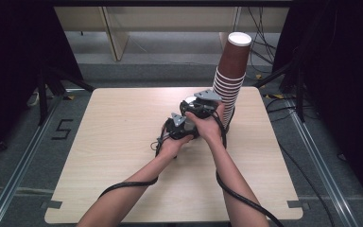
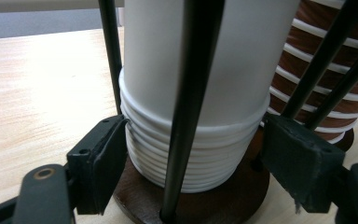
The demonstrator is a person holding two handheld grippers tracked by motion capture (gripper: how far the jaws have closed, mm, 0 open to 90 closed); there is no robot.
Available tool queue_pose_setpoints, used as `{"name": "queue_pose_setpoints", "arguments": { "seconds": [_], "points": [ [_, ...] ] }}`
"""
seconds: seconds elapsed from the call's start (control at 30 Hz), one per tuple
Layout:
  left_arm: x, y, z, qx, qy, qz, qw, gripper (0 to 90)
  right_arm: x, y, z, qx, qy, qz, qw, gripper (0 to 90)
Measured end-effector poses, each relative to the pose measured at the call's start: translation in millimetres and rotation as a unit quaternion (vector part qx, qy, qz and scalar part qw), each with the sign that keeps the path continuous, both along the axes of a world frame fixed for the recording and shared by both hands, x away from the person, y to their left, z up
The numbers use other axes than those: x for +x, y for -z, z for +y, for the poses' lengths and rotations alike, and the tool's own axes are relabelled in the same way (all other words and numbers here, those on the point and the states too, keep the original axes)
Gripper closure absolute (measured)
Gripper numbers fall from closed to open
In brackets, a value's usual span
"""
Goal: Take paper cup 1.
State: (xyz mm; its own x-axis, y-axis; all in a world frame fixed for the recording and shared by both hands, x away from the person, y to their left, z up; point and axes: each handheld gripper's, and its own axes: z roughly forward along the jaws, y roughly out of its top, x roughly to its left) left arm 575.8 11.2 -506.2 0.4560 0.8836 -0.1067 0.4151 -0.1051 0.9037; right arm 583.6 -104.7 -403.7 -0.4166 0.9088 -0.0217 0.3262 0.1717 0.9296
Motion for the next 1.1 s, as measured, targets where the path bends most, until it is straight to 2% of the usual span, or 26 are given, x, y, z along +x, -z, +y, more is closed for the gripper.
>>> {"name": "queue_pose_setpoints", "arguments": {
  "seconds": [0.2, 0.23, 0.4, 0.47, 0.6, 0.7, 0.87, 0.9, 0.97, 1.0, 1.03, 1.1],
  "points": [
    [2.4, 0.2, -0.7, 0.002, 0.001, -0.003, 1.0000, 21.5, 1.1, 0.9, 1.6, 0.008, 0.002, 0.007, 0.9999, 33.3],
    [2.9, 0.6, -0.8, -0.003, -0.001, -0.004, 1.0000, 21.3, 1.8, 1.1, 2.4, 0.009, 0.004, 0.006, 0.9999, 32.8],
    [2.8, 0.5, 0.2, 0.003, 0.003, -0.005, 1.0000, 21.6, 3.2, 2.1, 5.3, 0.006, 0.010, 0.011, 0.9999, 30.6],
    [2.6, 0.6, -0.1, 0.002, 0.001, -0.004, 1.0000, 21.7, 4.5, 3.3, 6.3, 0.001, 0.007, 0.007, 1.0000, 29.8],
    [1.8, 0.0, -0.2, 0.005, -0.001, -0.004, 1.0000, 21.8, 6.3, 2.8, 8.1, 0.000, 0.013, 0.016, 0.9998, 29.7],
    [1.3, 0.2, -0.6, 0.006, -0.002, -0.005, 1.0000, 22.0, 10.3, 1.3, 10.8, -0.011, 0.017, 0.030, 0.9993, 29.8],
    [1.2, 0.0, 0.3, 0.011, 0.002, -0.005, 0.9999, 22.1, 14.7, -0.1, 13.6, -0.009, 0.023, 0.046, 0.9986, 30.7],
    [1.2, 0.0, 0.3, 0.011, 0.002, -0.005, 0.9999, 22.1, 14.9, -0.5, 13.3, -0.019, 0.023, 0.049, 0.9983, 31.3],
    [1.6, 0.4, 0.2, 0.008, 0.003, -0.007, 0.9999, 22.1, 16.4, 0.8, 13.6, -0.027, 0.024, 0.047, 0.9982, 32.0],
    [1.5, 1.0, -2.4, -0.015, -0.005, -0.012, 0.9998, 22.1, 16.4, 0.9, 13.9, -0.026, 0.024, 0.051, 0.9981, 32.0],
    [1.5, 0.9, -2.3, -0.014, -0.004, -0.013, 0.9998, 22.1, 16.8, 0.2, 13.2, -0.037, 0.023, 0.049, 0.9979, 32.4],
    [1.5, 0.9, -2.1, -0.012, -0.005, -0.012, 0.9998, 22.1, 16.7, 0.6, 13.5, -0.029, 0.024, 0.054, 0.9978, 33.2]
  ]
}}
